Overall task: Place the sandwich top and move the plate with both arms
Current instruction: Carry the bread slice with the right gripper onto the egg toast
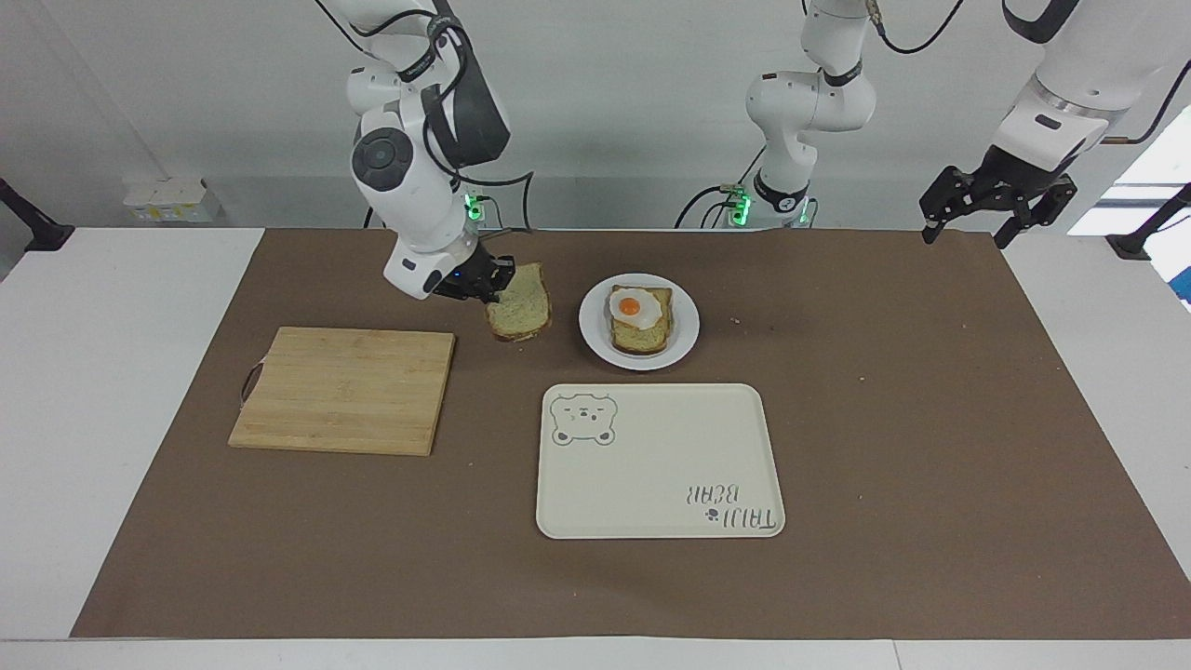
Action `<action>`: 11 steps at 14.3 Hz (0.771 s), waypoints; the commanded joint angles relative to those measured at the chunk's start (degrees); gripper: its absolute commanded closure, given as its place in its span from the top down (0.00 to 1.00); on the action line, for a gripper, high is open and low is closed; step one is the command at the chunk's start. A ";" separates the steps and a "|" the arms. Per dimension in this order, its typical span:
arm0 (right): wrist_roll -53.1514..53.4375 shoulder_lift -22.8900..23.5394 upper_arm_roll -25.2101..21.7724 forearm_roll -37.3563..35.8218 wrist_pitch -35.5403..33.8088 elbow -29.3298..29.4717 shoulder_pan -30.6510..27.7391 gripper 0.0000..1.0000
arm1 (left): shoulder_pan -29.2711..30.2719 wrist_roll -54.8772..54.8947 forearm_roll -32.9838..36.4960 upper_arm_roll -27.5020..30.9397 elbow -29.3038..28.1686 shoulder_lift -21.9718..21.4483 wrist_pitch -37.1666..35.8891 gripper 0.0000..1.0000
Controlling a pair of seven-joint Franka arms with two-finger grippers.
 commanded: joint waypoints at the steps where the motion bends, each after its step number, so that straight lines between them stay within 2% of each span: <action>1: 7.75 -0.43 5.13 1.51 3.93 -0.25 -0.09 0.00 | 0.01 0.59 0.58 0.10 0.24 -0.34 -0.74 1.00; 5: 19.35 3.07 5.32 1.60 12.10 -0.34 9.39 0.00 | 0.01 0.59 0.58 0.10 0.24 -0.34 -0.74 1.00; 9: 28.67 6.76 5.23 3.27 20.01 -0.25 14.40 0.00 | 0.01 0.59 0.58 0.10 0.24 -0.34 -0.74 1.00; 11: 31.50 7.83 5.23 3.27 21.35 -0.42 15.56 0.00 | 0.01 0.59 0.58 0.10 0.24 -0.34 -0.74 1.00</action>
